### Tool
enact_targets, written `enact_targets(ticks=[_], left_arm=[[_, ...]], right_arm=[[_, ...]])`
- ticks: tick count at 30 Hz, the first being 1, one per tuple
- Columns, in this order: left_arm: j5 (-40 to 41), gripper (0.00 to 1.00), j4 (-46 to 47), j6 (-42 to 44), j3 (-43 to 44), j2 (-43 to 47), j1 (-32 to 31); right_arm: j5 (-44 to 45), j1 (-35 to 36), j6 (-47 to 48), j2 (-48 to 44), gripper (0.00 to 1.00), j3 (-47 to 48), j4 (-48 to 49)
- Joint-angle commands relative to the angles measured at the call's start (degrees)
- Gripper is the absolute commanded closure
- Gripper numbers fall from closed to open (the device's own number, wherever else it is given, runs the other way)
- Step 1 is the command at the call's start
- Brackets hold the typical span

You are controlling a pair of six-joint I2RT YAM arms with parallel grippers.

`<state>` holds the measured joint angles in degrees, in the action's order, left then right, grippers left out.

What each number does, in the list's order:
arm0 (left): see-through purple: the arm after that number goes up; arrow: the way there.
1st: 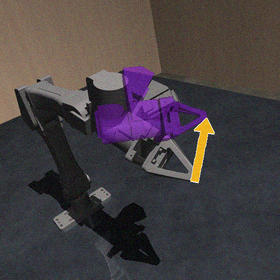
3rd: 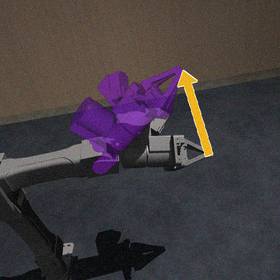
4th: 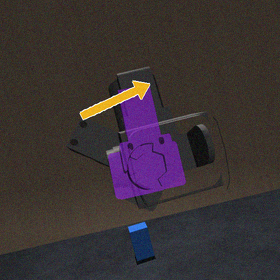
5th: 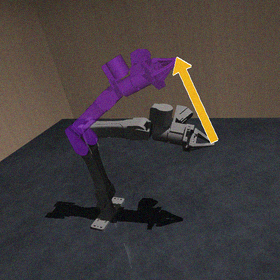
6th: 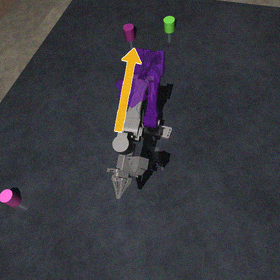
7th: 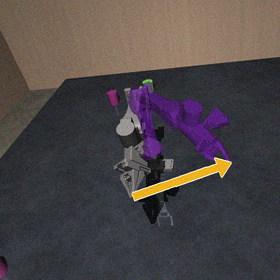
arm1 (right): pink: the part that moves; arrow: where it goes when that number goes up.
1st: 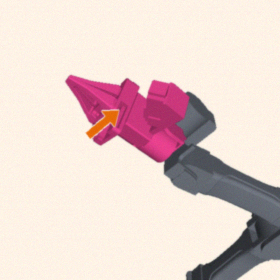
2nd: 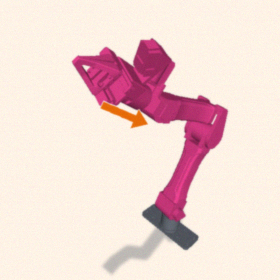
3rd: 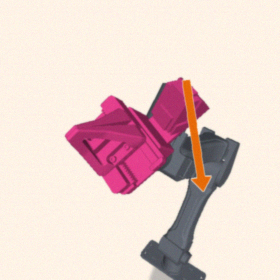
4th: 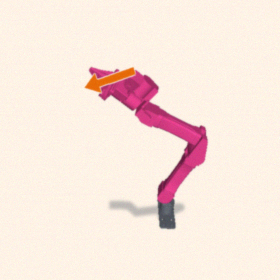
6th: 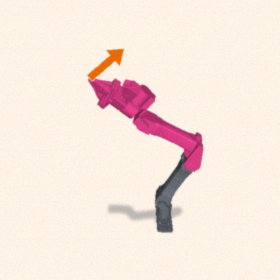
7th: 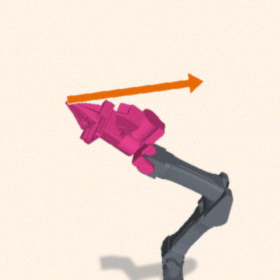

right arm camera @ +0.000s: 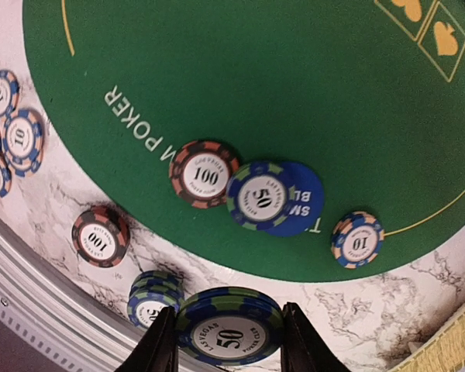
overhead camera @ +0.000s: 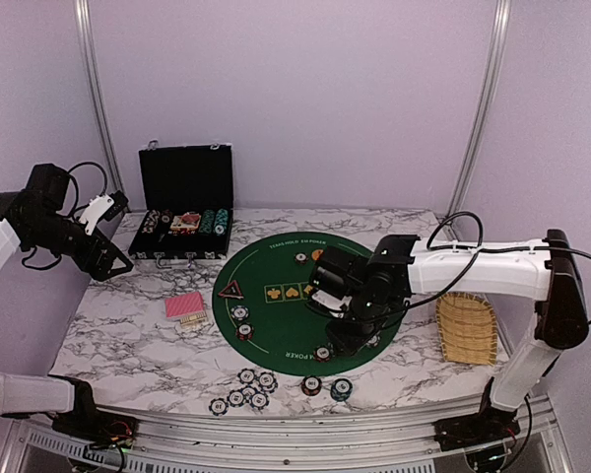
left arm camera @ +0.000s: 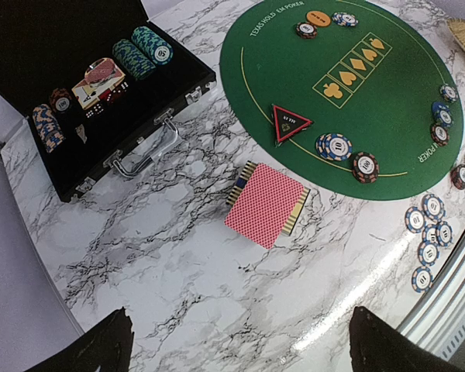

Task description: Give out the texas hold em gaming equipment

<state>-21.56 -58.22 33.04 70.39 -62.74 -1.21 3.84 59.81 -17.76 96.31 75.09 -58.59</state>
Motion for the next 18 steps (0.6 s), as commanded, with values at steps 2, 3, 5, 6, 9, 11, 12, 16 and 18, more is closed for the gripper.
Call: enact_targets(ticks=[2,3,5,6,9,11,12,16,18], left_arm=[[-0.5,0.01,-1.2,0.1,0.6,0.8,-0.2],[-0.5,0.01,-1.3,0.2,0.6,0.8,-0.2],[-0.5,0.01,-1.3,0.2,0.3,1.0,-0.3],[-0.5,0.01,-1.3,0.2,0.3,1.0,-0.2],[-0.6,0.01,-1.3,0.3,0.1,1.0,-0.2],[-0.5,0.01,-1.3,0.3,0.2,1.0,-0.2],[-0.5,0.01,-1.3,0.3,0.2,1.0,-0.2],[-0.2,0.01,-1.2,0.5,0.3,1.2,-0.2],[-0.2,0.01,-1.3,0.5,0.1,1.2,-0.2]], right_arm=[[2.6,-4.7,3.1,2.6,0.87,5.6,1.0],[2.8,-5.4,3.5,3.1,0.87,6.1,1.4],[2.7,-7.1,4.0,4.0,0.87,7.0,2.2],[2.7,-8.0,4.3,4.4,0.87,7.2,2.7],[2.8,-10.5,5.2,5.9,0.88,8.7,3.7],[2.8,-12.3,5.6,6.9,0.88,10.0,4.3],[2.8,-13.0,5.8,7.5,0.88,10.8,4.4],[4.4,-14.4,6.8,9.6,0.88,13.9,3.8],[4.5,-15.0,6.9,10.2,0.88,14.8,3.7]])
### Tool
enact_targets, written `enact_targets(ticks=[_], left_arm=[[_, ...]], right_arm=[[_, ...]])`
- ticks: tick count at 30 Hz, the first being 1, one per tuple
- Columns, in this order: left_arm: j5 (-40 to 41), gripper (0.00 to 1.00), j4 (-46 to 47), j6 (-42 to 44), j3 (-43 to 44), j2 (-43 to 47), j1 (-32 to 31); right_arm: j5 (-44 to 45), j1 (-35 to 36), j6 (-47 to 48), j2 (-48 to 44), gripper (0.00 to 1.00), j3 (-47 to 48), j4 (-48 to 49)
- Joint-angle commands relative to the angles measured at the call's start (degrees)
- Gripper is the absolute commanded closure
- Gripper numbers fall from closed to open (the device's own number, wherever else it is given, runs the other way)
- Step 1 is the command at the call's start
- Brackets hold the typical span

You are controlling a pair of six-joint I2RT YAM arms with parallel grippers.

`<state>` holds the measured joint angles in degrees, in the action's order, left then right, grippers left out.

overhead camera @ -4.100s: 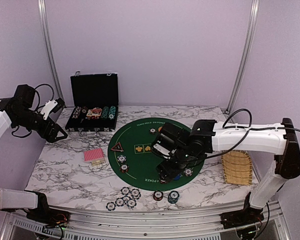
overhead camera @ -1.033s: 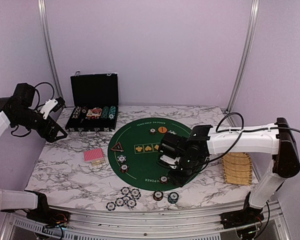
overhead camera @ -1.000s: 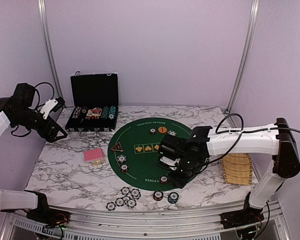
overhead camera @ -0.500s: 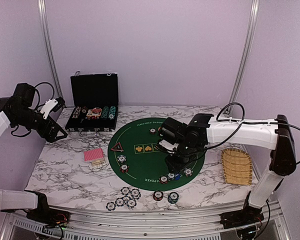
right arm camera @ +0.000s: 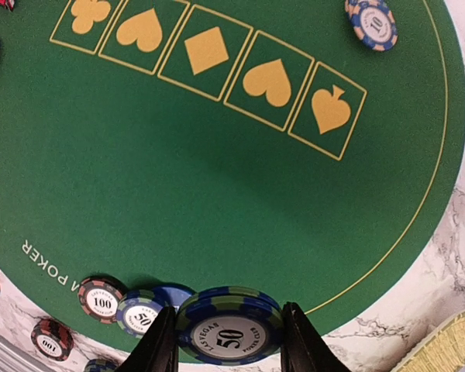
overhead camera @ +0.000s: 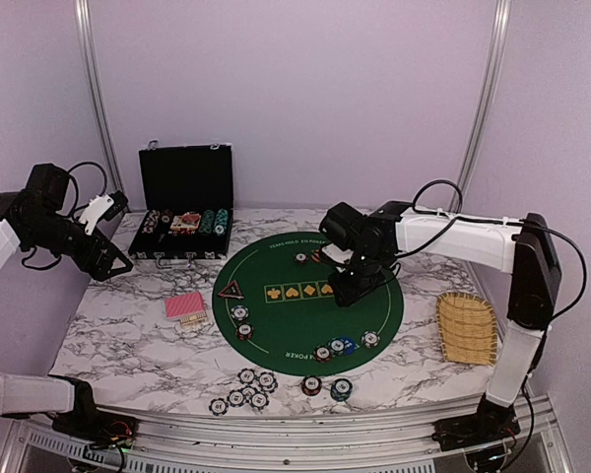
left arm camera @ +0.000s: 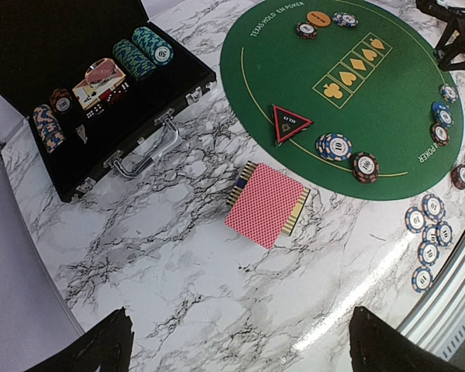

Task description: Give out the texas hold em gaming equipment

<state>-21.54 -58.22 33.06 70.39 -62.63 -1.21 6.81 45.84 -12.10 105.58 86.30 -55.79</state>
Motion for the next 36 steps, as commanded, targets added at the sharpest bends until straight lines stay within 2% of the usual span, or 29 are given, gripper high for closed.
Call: enact_targets(ticks=[1,4,11,15,21,32,36], left_arm=[[-0.1,0.01,-1.3,0.5,0.2,1.1,-0.2],[0.2,0.01,-1.3,0.5,-0.1,1.2,-0.2],[-0.5,0.01,-1.3,0.9,-0.3,0.8,-0.2],[-1.7,0.01,-1.3,0.5,0.0,0.1,-0.2],[-1.2,0.01,-1.3,0.2,0.1,0.7,-0.3],[-0.8,0.01,-1.3,0.2,-0.1,1.0,-0.2],[-0.7,0.01,-1.2,0.3,-0.2,1.0,-0.2]], right_arm=[[1.4,-1.2,1.4,1.2,0.88,4.1,0.8],[-0.2,-1.1,1.0,0.9,0.89,4.6,0.2],[-1.2,3.8,-1.8,-4.5,0.89,-3.9,0.5],[-0.7,5.2,-2.3,-4.5,0.89,-3.1,-0.2],[-2.0,8.5,-1.5,0.8,0.89,5.1,-0.3],[-6.2,15.7,0.8,19.1,0.89,22.7,-0.6],[-8.4,17.4,1.4,23.9,0.89,26.3,-0.5]])
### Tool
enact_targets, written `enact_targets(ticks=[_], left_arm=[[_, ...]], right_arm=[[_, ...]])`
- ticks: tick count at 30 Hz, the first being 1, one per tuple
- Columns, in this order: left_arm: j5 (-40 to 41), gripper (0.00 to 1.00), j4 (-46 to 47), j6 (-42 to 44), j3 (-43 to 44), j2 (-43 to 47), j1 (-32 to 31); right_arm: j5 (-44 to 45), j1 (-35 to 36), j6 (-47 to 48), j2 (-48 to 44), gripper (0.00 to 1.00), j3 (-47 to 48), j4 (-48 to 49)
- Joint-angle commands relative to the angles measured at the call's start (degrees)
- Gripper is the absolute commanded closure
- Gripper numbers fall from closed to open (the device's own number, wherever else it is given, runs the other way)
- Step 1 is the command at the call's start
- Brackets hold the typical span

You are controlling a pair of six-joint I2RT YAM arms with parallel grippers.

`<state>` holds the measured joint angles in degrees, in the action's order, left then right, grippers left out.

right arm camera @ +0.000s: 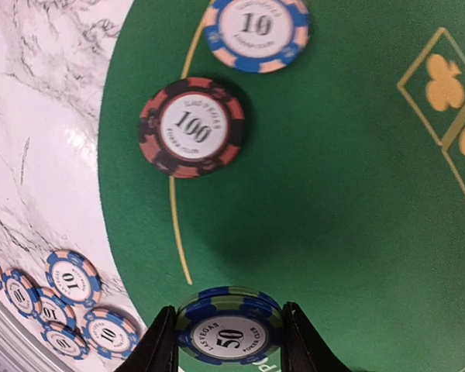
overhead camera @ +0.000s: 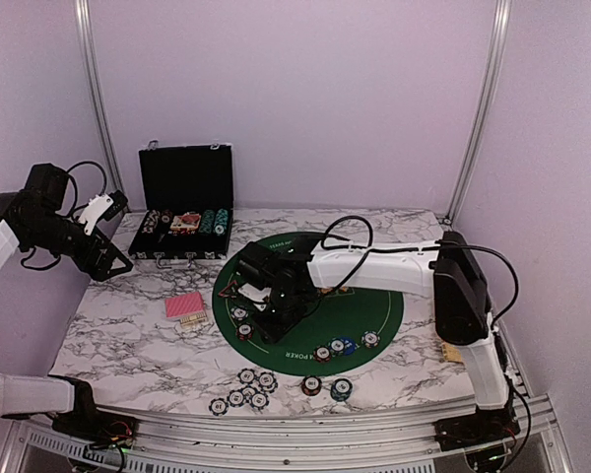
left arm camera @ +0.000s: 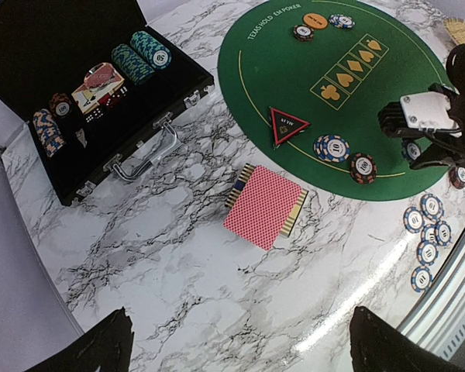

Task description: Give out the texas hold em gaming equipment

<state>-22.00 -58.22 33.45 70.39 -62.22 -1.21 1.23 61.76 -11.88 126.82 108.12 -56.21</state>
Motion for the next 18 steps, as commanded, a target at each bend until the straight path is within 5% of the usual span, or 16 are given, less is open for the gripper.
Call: enact_targets(ticks=[1,8,18], left_arm=[[-0.3,0.01,-1.3,-0.2,-0.2,0.5,-0.2],[-0.2,0.01,-1.3,-0.1,-0.3,0.3,-0.2],[-0.4,0.01,-1.3,-0.2,-0.5,0.3,-0.2]], right_arm=[[-3.0,1.7,1.3,3.5,0.89,5.3,-0.1],[-3.7,1.9,1.6,6.4,0.88,6.0,1.9],[-1.5,1.8,2.1,8.2,0.56,5.8,2.7]])
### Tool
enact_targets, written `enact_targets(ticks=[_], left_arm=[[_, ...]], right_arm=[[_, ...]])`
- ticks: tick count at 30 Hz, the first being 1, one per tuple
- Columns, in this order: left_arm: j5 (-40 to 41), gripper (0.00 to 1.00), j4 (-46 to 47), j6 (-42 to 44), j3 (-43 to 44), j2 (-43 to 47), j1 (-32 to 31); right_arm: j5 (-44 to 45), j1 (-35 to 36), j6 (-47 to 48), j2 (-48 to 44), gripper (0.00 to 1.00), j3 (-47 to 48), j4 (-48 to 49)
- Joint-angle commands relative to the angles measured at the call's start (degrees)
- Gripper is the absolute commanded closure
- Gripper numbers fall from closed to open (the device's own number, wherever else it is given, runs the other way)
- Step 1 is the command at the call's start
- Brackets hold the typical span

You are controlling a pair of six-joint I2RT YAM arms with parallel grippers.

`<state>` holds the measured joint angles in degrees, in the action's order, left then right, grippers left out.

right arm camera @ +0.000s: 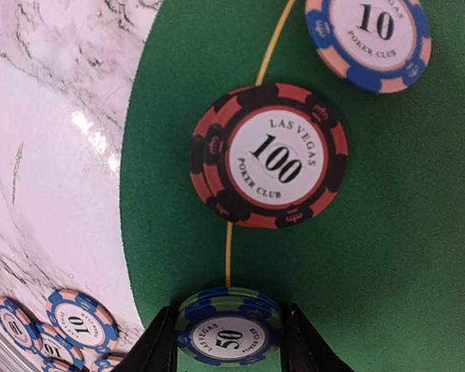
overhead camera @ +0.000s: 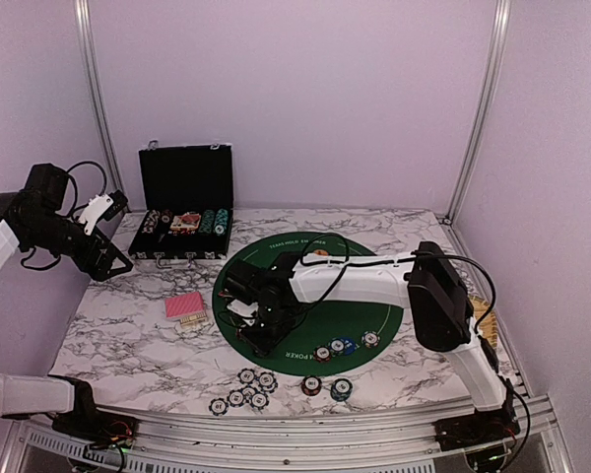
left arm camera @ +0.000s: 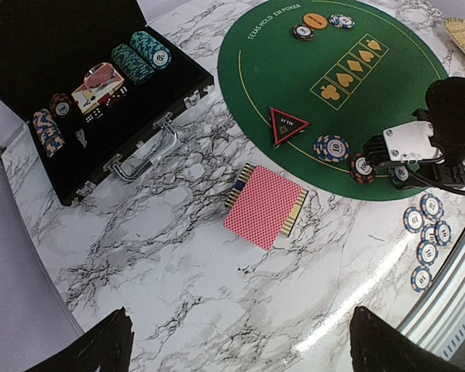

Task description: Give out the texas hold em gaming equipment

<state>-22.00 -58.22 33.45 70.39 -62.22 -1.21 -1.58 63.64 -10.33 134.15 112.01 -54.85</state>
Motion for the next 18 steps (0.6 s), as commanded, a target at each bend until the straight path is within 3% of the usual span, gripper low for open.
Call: enact_targets(ticks=[1,8,13,18], left_arm=[[-0.5,0.01,-1.3,-0.1,-0.4,0.3,-0.3],[-0.3,0.01,-1.3,-0.2,-0.5,0.7,-0.2],[-0.3,0.01,-1.3,-0.2,-0.6,0.9,-0.2],[-0.5,0.01,-1.3,-0.2,-0.6,0.7,-0.2]], right_arm=[[1.3,-0.1,0.6,0.9,0.54,1.9,1.3],[4.3,-0.6,0.2,-0.7,0.33,1.8,1.1],[6.6,-1.1,-0.2,-5.9,0.35,0.1,-0.7],[8.1,-1.1,-2.6,-17.7,0.38,-11.8,-0.7]])
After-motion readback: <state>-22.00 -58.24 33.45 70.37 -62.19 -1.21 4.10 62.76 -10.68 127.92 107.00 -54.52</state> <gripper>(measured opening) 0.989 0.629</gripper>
